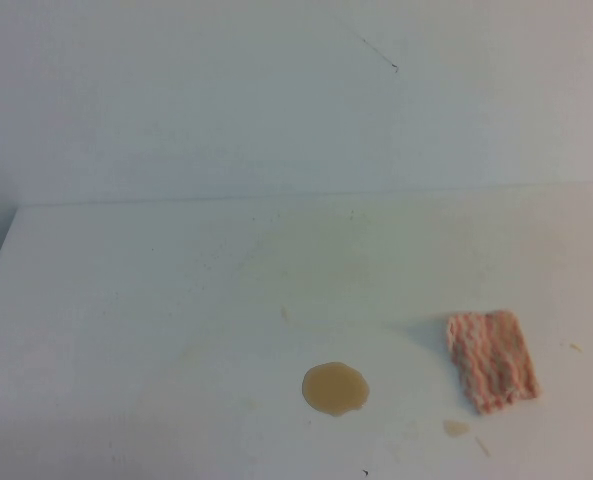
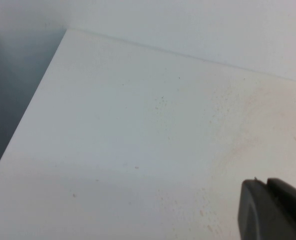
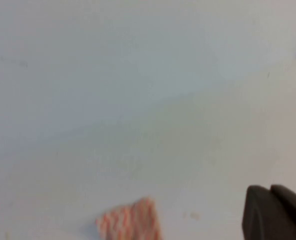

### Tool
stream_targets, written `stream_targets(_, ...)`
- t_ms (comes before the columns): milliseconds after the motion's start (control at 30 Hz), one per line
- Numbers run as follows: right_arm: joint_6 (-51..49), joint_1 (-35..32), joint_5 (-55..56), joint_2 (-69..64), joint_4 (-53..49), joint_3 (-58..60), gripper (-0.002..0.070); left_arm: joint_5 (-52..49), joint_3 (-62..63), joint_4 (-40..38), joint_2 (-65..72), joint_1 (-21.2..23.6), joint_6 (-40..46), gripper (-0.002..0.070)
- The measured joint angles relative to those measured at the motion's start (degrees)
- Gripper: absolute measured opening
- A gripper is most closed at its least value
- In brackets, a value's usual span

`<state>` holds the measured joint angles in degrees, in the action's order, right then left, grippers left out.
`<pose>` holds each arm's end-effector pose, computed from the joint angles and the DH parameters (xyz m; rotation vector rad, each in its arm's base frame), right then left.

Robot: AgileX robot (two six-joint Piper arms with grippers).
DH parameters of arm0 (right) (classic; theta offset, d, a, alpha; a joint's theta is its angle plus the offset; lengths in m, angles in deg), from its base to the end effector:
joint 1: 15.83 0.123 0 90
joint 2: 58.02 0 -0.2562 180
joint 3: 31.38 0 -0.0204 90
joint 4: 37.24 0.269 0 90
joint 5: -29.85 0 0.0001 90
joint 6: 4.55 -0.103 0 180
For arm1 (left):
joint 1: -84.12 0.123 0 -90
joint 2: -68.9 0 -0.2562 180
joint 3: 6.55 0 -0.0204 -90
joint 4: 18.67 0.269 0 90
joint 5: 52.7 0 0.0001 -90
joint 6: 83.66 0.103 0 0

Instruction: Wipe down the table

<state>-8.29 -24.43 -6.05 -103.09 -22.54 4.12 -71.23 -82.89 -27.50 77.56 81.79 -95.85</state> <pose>0.1733 -0.0107 0.3245 0.3322 1.9917 0.2297 0.1127 -0.0096 0.1815 -0.2531 1.7975 -0.3283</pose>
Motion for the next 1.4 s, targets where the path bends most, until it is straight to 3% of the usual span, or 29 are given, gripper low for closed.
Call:
stream_targets(67, 4.7, 0.0, -5.6, -4.4, 4.4, -3.1, -0.0004, 0.1, 0.0, 0.0, 0.0, 0.0, 0.0, -0.0001)
stream_targets(233, 31.2, 0.0, -12.8, -13.4, 19.1, -7.9, -0.0004, 0.1, 0.0, 0.0, 0.0, 0.0, 0.0, -0.0001)
stream_targets(433, 45.2, 0.0, -13.5, -20.7, 48.2, -8.2, -0.0004, 0.1, 0.0, 0.0, 0.0, 0.0, 0.0, -0.0001)
stream_targets(500, 52.8, 0.0, -15.9, -23.3, 53.6, -8.3, -0.0001, 0.1, 0.0, 0.0, 0.0, 0.0, 0.0, -0.0001)
stream_targets(600, 54.8, 0.1, -15.7, -27.1, 55.3, -8.3, 0.0001, 0.1, 0.0, 0.0, 0.0, 0.0, 0.0, -0.0001)
stream_targets(767, 54.0, 1.5, -12.2, -30.7, 50.9, -8.3, 0.0001, 0.1, 0.0, 0.0, 0.0, 0.0, 0.0, -0.0001)
stream_targets(1000, 42.7, 13.6, 0.6, -33.6, 36.7, -8.4, 0.0003, 0.1, 0.0, 0.0, 0.0, 0.0, 0.0, -0.0001)
stream_targets(1167, 23.9, 21.7, 2.3, -38.6, 19.8, -10.8, 0.0004, 0.1, 0.0, 0.0, 0.0, 0.0, 0.0, -0.0001)
stream_targets(1333, -2.0, 29.1, -6.4, -45.4, -8.6, -17.1, 0.0004, 0.1, 0.0, 0.0, 0.0, 0.0, 0.0, -0.0001)
stream_targets(1400, -7.8, 32.1, -10.5, -47.5, -17.3, -19.7, 0.0003, 0.1, 0.0, 0.0, 0.0, 0.0, 0.0, -0.0001)
